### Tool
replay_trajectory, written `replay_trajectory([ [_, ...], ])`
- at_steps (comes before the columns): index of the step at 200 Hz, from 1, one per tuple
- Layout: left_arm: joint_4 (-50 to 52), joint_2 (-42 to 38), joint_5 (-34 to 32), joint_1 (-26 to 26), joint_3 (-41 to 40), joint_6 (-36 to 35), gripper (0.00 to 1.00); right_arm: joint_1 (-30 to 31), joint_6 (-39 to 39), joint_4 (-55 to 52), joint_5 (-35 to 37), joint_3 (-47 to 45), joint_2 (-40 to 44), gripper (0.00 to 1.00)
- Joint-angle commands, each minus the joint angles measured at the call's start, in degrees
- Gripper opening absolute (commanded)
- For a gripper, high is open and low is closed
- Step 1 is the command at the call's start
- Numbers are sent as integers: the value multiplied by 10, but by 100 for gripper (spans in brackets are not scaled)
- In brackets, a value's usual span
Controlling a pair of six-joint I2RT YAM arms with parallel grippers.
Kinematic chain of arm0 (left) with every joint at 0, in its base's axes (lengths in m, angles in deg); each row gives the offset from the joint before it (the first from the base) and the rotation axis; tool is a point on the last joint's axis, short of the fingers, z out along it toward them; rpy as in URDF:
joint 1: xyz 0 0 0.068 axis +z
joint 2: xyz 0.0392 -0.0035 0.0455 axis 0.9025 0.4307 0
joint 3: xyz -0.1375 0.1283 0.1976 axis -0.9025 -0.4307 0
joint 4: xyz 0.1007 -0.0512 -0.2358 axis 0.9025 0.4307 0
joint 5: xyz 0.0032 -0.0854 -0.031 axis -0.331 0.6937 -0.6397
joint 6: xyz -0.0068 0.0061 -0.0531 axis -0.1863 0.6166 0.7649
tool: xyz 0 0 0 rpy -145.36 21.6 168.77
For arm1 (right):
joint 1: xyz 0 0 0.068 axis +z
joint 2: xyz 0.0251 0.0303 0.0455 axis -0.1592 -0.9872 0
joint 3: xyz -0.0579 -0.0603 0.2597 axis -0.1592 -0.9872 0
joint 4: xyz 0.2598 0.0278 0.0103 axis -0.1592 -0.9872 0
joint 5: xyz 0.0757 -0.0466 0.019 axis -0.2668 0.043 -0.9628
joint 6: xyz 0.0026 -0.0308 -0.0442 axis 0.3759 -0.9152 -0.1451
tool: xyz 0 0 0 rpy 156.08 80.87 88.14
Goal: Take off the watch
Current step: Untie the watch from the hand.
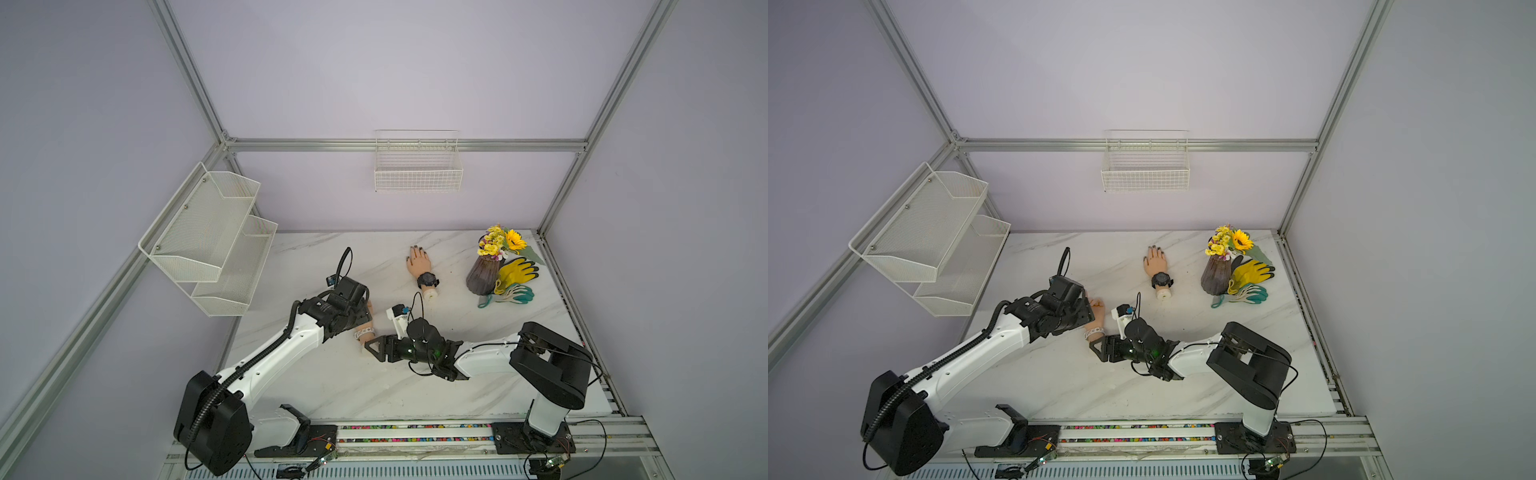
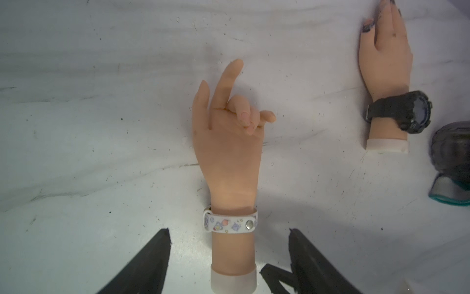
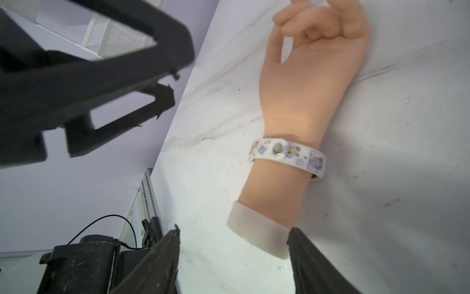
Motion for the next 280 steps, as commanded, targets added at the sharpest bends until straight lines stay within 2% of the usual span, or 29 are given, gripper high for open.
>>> replay_trajectory([
  [1, 49, 33, 0, -12, 30, -13, 81, -5, -15, 33, -26, 7, -27, 70],
  [28, 43, 92, 1, -19, 48, -13, 82, -5, -6, 60, -33, 6, -54, 70],
  [72, 22, 141, -15, -30, 42, -8, 79, -7, 7, 74, -31, 18, -86, 50],
  [104, -3, 155, -8, -31, 31, -5, 76, -11, 10, 74, -34, 17, -91, 42],
  [122, -10, 156, -25, -30, 28, -5, 74, -11, 11, 74, -35, 18, -90, 40],
  [158, -20, 164, -60, -30, 30, -6, 72, -11, 11, 73, -32, 17, -77, 44],
  [183, -17, 181, -51, -30, 34, -6, 61, -11, 11, 67, -30, 19, -72, 46],
  [208, -18, 185, -29, -30, 34, -8, 59, -11, 19, 65, -17, 23, -62, 57],
  [237, -20, 178, -33, -29, 29, -8, 58, -13, 27, 66, -12, 36, -59, 68],
  [248, -20, 173, -28, -26, 29, -2, 60, -13, 28, 68, -11, 41, -63, 71],
  [280, -60, 110, -1, 2, -6, 24, 79, -15, 32, 68, -25, 63, -94, 78],
])
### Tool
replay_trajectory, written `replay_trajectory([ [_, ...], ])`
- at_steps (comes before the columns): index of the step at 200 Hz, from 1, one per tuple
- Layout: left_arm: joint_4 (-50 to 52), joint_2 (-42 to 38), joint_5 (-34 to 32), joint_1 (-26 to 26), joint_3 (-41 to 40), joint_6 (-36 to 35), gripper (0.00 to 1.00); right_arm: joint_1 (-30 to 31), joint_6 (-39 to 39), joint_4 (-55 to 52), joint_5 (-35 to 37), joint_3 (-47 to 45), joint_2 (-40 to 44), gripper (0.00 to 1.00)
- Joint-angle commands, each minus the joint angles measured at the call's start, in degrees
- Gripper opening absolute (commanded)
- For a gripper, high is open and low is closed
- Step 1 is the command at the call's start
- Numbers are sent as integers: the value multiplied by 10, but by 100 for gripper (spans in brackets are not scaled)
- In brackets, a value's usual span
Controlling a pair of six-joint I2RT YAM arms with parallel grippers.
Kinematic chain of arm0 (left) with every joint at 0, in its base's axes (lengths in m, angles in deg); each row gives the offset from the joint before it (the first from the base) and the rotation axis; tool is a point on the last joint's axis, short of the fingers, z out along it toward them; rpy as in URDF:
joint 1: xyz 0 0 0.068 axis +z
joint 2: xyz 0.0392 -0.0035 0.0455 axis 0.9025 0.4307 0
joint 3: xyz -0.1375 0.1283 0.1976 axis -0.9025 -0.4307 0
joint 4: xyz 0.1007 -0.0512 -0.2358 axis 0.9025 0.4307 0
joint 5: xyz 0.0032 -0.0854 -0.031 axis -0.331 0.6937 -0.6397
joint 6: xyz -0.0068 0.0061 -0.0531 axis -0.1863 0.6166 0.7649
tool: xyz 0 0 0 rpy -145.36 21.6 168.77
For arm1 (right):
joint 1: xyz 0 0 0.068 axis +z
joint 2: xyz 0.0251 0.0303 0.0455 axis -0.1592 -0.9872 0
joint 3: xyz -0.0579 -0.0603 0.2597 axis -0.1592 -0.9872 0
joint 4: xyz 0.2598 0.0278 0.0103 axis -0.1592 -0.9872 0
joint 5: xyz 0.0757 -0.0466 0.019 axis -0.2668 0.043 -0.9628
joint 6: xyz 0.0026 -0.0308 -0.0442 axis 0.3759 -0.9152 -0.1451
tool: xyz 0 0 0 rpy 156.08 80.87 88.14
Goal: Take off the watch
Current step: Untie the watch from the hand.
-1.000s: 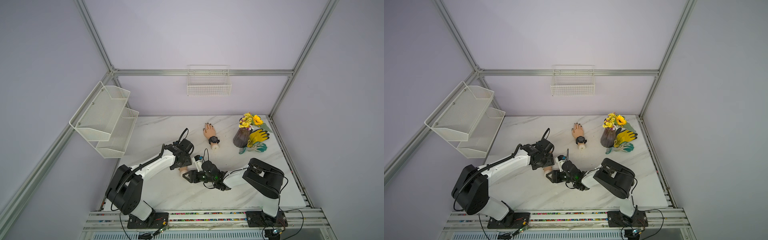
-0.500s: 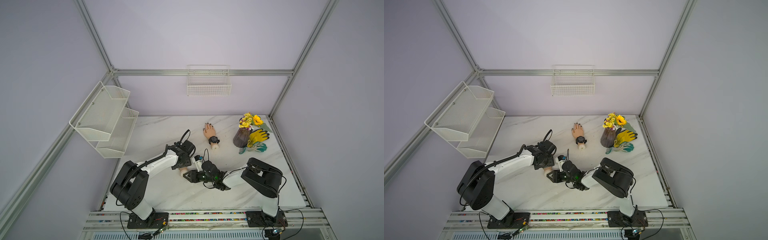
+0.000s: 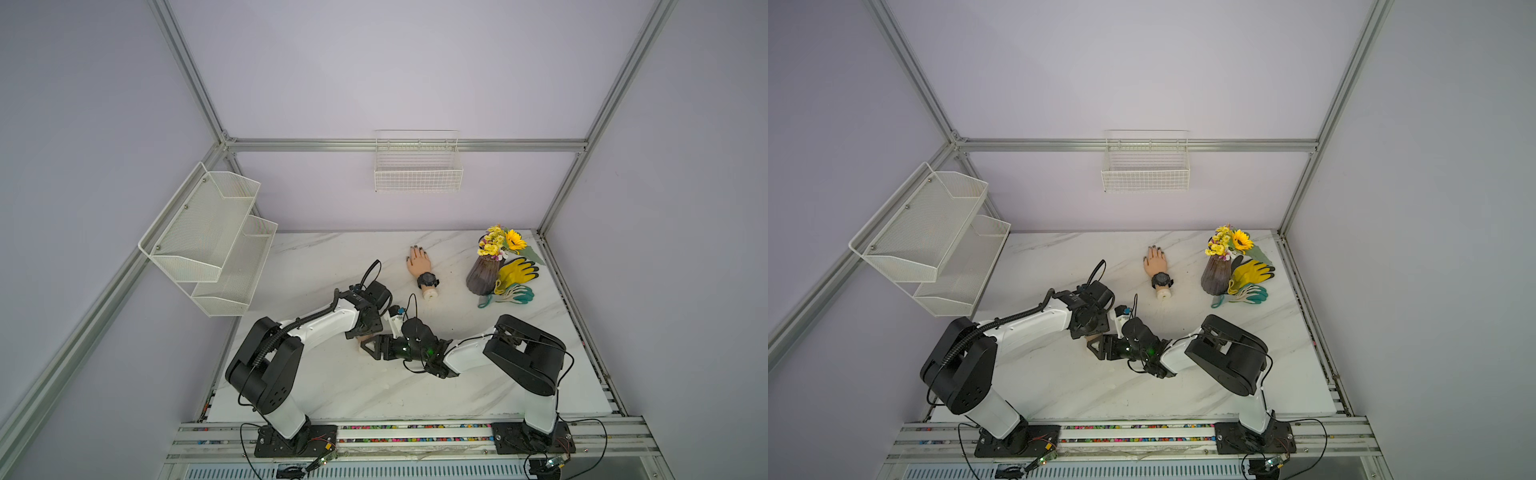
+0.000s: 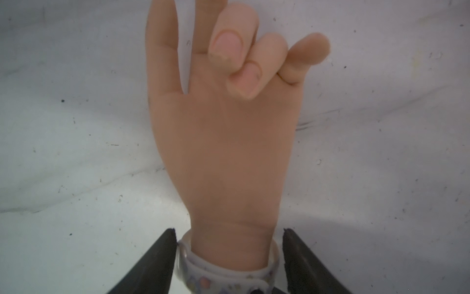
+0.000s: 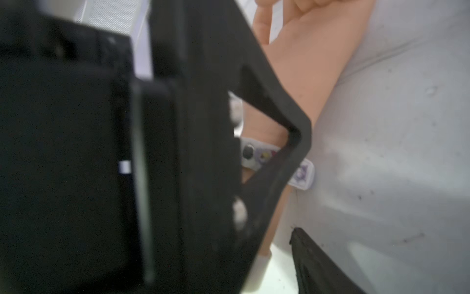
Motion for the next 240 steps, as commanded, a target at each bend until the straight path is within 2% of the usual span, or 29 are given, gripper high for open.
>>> replay_trajectory([
  [1, -26, -64, 20, 26, -23, 20, 80, -3, 5, 12, -1, 22, -11, 78],
  [17, -35, -104, 27, 48, -38, 25, 84, -4, 9, 14, 4, 24, -15, 81],
  [38, -68, -158, 55, 89, -80, 39, 85, -4, 10, 7, 2, 34, -29, 81],
  [64, -194, -177, 213, 176, -172, 72, 85, -4, 4, -8, -14, 58, -52, 77],
  [75, -272, -174, 285, 200, -205, 80, 86, -4, 4, -11, -22, 63, -59, 76],
  [84, -331, -170, 319, 209, -226, 91, 87, -3, 4, -12, -27, 65, -62, 75],
  [108, -455, -149, 354, 224, -265, 117, 88, -3, 6, -22, -33, 69, -67, 69],
  [125, -494, -129, 348, 235, -274, 119, 87, -3, 7, -31, -33, 72, -71, 67],
  [142, -526, -92, 347, 251, -282, 123, 81, -3, 6, -35, -34, 75, -73, 61],
  [161, -586, -55, 371, 266, -292, 127, 69, -4, 4, -41, -36, 78, -77, 54],
  [179, -625, -24, 394, 269, -296, 134, 59, -4, 2, -46, -36, 79, -79, 44],
  [187, -643, -14, 401, 269, -300, 138, 52, -3, 3, -48, -34, 79, -78, 41],
  [210, -663, -6, 404, 269, -315, 143, 36, -8, 8, -73, -26, 79, -72, 40],
  [240, -605, -37, 349, 266, -327, 115, 20, -36, 10, -105, -29, 50, -50, 41],
])
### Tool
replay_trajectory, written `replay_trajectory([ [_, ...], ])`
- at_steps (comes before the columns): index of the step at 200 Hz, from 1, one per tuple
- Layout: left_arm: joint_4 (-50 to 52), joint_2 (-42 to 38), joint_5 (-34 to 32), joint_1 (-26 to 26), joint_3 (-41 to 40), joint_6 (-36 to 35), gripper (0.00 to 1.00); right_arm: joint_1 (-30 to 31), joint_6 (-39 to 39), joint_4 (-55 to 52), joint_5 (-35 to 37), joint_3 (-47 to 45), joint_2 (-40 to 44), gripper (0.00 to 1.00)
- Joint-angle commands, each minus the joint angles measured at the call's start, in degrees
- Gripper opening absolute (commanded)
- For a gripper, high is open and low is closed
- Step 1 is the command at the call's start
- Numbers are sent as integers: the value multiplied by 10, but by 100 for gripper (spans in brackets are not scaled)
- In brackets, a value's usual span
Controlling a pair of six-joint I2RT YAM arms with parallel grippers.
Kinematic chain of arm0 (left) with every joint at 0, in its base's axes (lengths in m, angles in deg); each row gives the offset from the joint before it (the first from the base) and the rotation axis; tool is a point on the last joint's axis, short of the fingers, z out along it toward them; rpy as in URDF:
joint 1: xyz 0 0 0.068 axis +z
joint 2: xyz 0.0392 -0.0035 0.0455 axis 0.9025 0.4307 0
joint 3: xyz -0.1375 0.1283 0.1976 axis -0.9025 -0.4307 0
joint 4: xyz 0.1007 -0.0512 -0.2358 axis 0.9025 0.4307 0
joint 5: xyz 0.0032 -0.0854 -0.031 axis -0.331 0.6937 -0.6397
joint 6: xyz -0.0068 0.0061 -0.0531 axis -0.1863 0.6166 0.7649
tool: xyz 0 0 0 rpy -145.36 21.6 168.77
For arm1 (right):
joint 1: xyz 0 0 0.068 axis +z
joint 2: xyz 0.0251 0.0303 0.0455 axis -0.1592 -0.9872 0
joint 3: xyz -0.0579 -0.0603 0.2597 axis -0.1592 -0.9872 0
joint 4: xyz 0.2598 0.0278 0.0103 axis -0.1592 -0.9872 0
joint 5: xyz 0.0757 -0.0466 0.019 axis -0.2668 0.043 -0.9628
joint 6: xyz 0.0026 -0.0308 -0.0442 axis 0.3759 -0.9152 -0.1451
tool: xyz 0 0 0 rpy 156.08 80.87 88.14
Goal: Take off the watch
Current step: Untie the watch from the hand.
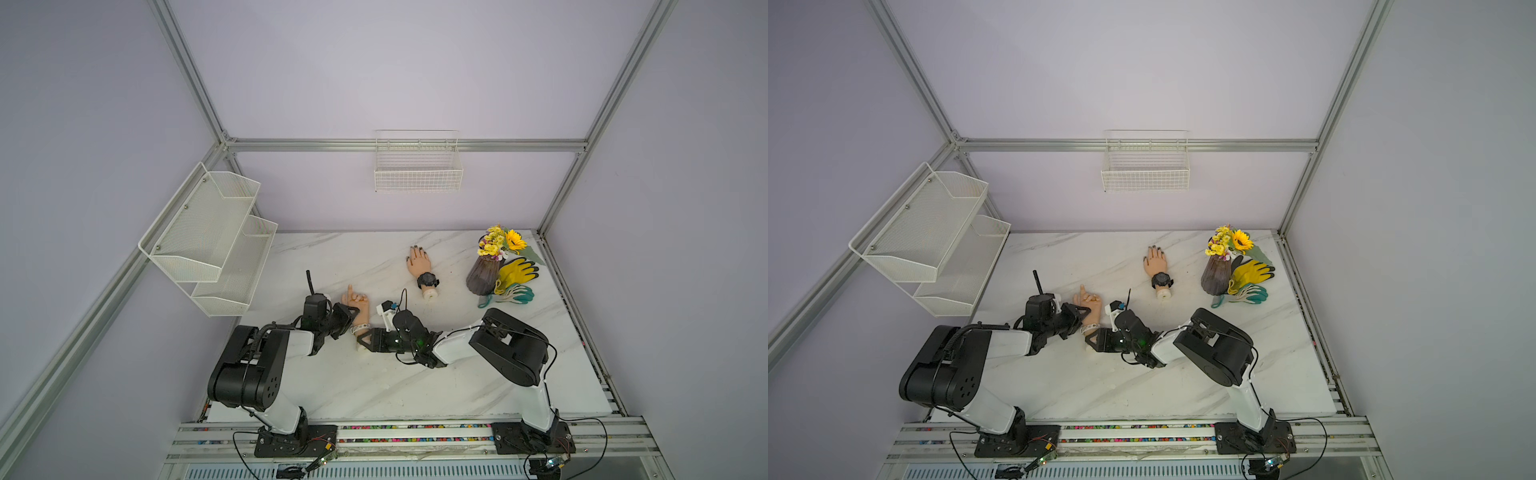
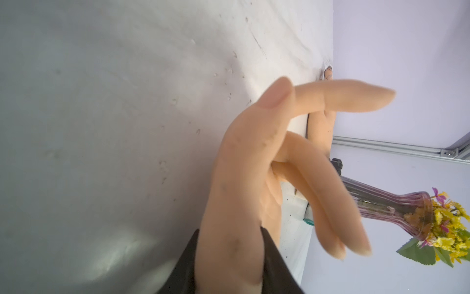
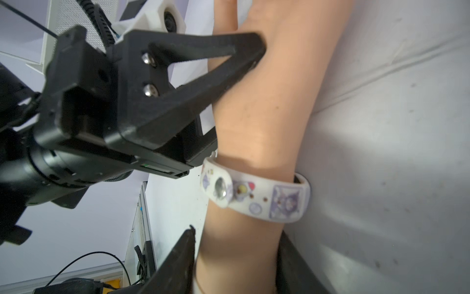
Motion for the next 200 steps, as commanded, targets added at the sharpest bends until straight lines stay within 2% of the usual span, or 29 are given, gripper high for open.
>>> replay_trajectory([
  [1, 43, -23, -44, -2, -15, -15, 20, -16, -19, -59, 6, -25, 18, 41],
  [12, 72, -40, -81, -7, -21, -23, 13, -25, -28, -67, 9, -41, 41, 45],
  [27, 124, -69, -141, -22, -30, -13, 0, -37, -49, -96, 23, -57, 75, 58],
  [39, 156, -96, -196, -40, -51, 27, 0, -48, -70, -141, 52, -56, 103, 70],
  [52, 151, -136, -240, -64, -88, 91, 0, -53, -92, -181, 89, -47, 132, 78],
  [75, 162, -165, -290, -106, -106, 162, 0, -52, -135, -201, 99, -28, 168, 81],
  [94, 149, -164, -309, -134, -104, 189, 0, -53, -142, -177, 46, -11, 167, 75],
  [114, 115, -140, -297, -148, -97, 195, 0, -52, -125, -159, -9, 8, 143, 64],
  [128, 90, -118, -285, -154, -94, 191, 0, -52, -118, -154, -33, 18, 127, 61],
  [167, 10, -54, -253, -157, -95, 176, 0, -52, -127, -156, -56, 47, 86, 44],
  [200, 7, -54, -254, -158, -96, 172, 0, -52, -125, -150, -53, 41, 72, 41],
])
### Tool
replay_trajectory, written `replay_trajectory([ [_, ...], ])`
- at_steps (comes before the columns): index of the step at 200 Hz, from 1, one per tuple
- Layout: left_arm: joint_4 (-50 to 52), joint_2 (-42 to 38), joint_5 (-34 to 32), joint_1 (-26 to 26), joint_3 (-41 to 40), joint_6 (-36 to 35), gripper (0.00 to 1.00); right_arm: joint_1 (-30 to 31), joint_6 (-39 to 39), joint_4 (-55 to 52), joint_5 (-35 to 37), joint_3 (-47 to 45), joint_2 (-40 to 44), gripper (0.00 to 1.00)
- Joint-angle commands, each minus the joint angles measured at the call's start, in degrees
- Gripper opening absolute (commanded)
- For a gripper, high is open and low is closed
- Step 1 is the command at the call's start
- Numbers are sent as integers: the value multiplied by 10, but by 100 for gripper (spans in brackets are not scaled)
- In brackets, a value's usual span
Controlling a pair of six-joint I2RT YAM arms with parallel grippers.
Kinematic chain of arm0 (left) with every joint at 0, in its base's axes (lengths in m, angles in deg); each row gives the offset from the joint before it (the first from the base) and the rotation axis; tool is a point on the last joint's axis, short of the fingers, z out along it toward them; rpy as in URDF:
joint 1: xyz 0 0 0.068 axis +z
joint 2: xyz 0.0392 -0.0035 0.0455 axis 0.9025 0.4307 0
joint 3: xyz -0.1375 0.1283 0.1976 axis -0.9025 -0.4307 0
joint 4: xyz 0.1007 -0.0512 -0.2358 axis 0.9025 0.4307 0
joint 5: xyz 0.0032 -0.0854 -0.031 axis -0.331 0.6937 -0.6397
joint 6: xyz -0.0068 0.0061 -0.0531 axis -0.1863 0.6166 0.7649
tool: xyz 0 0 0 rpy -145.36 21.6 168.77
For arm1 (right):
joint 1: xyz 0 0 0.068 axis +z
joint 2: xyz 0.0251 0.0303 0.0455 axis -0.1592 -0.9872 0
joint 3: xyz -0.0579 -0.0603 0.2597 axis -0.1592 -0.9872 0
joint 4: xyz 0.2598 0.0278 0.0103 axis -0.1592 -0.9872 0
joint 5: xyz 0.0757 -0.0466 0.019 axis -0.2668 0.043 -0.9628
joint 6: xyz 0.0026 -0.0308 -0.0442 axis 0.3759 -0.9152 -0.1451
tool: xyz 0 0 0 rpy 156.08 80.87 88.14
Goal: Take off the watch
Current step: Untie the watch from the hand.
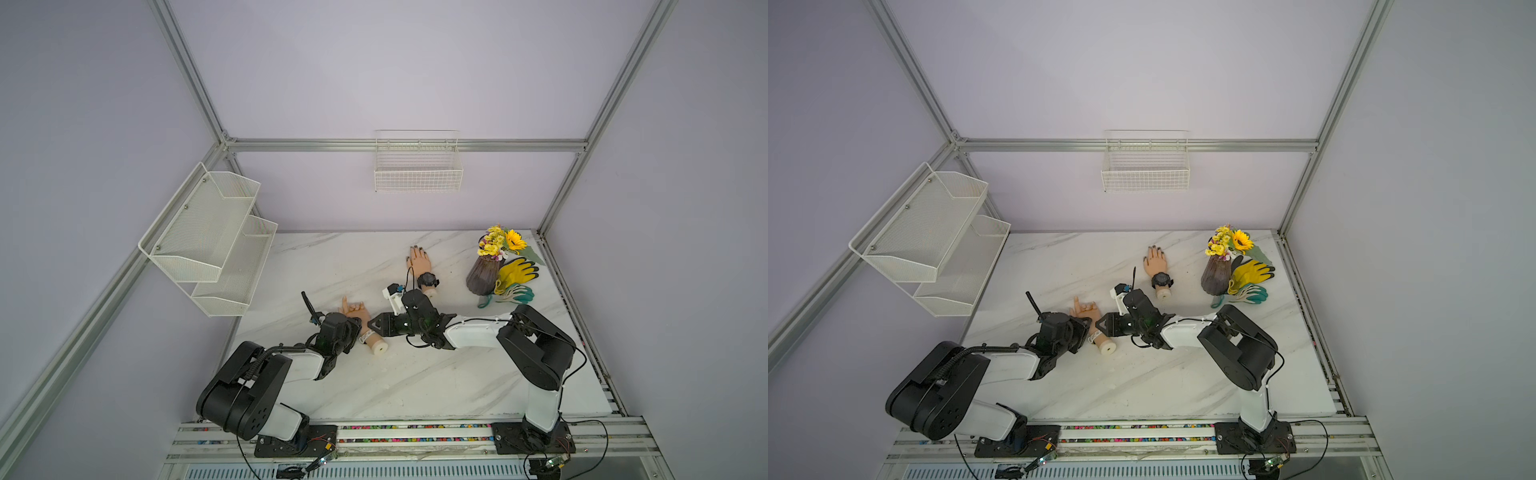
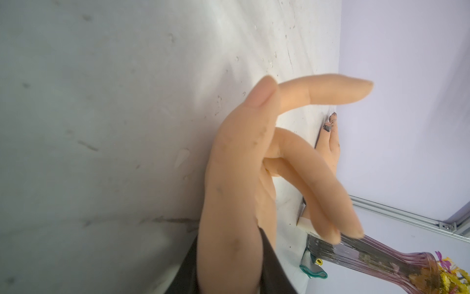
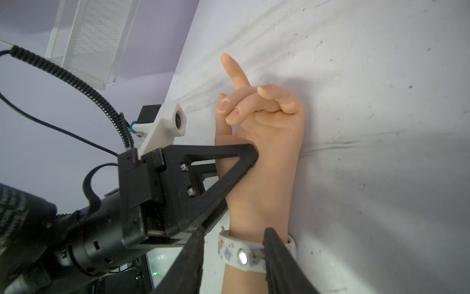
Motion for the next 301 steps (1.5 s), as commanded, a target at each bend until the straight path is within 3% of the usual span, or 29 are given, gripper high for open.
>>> replay_trajectory([
  [1, 52, 14, 4, -5, -10, -14, 0, 2, -4, 10, -12, 3, -6, 41],
  [31, 76, 3, -5, -5, -1, -28, 0, 3, 16, 37, -29, -13, -4, 33],
  [87, 84, 18, -12, -6, 2, -29, 0, 22, 67, 85, -63, -41, -13, 32],
  [151, 152, 6, -79, -15, 13, -34, 0, 23, 133, 171, -114, -56, -41, 21],
  [212, 162, 21, -101, -27, 23, -36, 0, 27, 112, 115, -96, -49, -59, 8],
  [244, 167, 21, -109, -31, 25, -37, 0, 43, 77, 51, -51, -10, -59, 7],
  [301, 181, 19, -122, -32, 28, -35, 0, 53, 65, 40, -26, -3, -41, 0],
])
